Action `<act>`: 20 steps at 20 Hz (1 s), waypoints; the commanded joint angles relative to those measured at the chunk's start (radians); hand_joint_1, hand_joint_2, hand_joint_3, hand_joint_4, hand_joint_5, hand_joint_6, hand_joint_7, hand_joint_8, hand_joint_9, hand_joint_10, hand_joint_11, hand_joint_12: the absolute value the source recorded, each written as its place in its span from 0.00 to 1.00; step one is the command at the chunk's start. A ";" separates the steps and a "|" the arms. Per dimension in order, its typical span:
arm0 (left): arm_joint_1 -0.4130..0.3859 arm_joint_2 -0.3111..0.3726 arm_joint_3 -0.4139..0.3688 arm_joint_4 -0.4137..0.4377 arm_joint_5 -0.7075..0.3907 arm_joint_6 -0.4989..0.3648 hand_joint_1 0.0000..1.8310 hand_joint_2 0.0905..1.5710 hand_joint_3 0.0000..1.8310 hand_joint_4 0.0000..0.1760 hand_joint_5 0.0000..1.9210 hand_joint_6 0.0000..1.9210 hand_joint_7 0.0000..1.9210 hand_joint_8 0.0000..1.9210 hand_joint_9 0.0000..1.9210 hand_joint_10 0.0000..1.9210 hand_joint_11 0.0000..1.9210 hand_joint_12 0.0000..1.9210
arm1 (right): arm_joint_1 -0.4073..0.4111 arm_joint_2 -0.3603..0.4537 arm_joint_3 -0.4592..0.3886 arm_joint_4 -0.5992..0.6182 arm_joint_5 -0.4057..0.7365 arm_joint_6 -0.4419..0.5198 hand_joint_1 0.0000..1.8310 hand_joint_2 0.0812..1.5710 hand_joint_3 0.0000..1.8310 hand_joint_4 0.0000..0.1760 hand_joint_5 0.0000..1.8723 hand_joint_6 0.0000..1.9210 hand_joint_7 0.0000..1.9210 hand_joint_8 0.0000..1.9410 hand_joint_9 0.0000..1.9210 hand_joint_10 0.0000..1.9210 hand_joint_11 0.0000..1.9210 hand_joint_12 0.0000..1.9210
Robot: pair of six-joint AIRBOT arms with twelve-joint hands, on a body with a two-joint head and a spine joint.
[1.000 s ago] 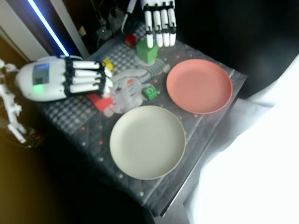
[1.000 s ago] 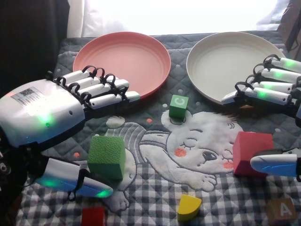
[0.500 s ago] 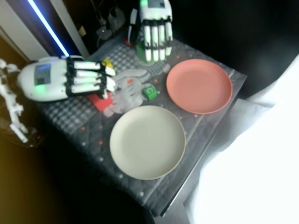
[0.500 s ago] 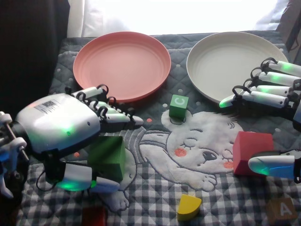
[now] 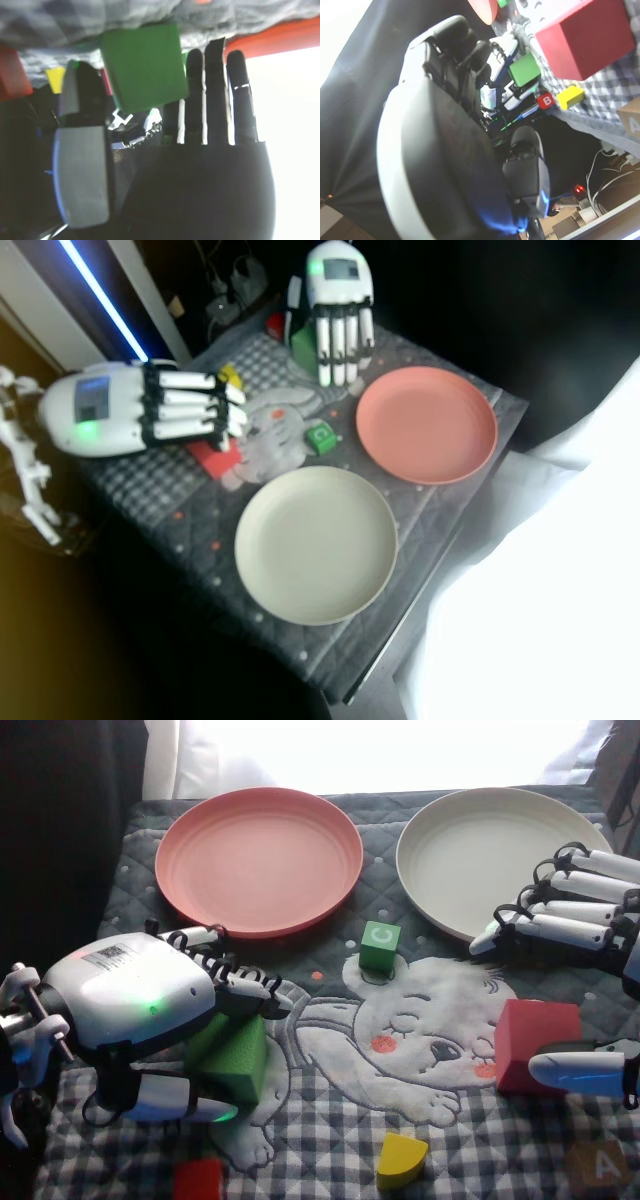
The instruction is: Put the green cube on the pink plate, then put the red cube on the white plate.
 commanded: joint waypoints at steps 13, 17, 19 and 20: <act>-0.124 0.005 0.065 -0.109 -0.392 -0.001 0.72 0.79 0.00 0.00 0.30 0.71 0.39 0.73 0.40 0.83 0.34 0.94 | 0.004 -0.009 0.008 0.026 -0.115 0.004 0.20 0.75 0.00 0.00 0.04 0.45 0.11 0.45 0.02 0.56 0.00 0.75; -0.239 -0.033 0.148 -0.137 -0.335 -0.001 0.72 0.79 0.00 0.00 0.33 0.70 0.39 0.74 0.36 0.82 0.25 0.91 | 0.004 -0.017 0.013 0.026 -0.115 0.004 0.23 0.75 0.00 0.00 0.03 0.50 0.07 0.56 0.00 0.69 0.00 0.89; -0.292 -0.071 0.207 -0.146 -0.276 -0.001 0.70 0.77 0.00 0.00 0.35 0.69 0.40 0.72 0.38 0.77 0.27 0.88 | 0.004 -0.019 0.014 0.026 -0.111 0.004 0.21 0.76 0.00 0.00 0.03 0.53 0.07 0.58 0.00 0.69 0.00 0.89; -0.336 -0.099 0.251 -0.147 -0.220 -0.001 0.72 0.76 0.00 0.00 0.37 0.66 0.41 0.69 0.39 0.78 0.30 0.88 | 0.004 -0.020 0.016 0.026 -0.110 0.004 0.22 0.75 0.00 0.00 0.04 0.52 0.09 0.54 0.01 0.64 0.00 0.84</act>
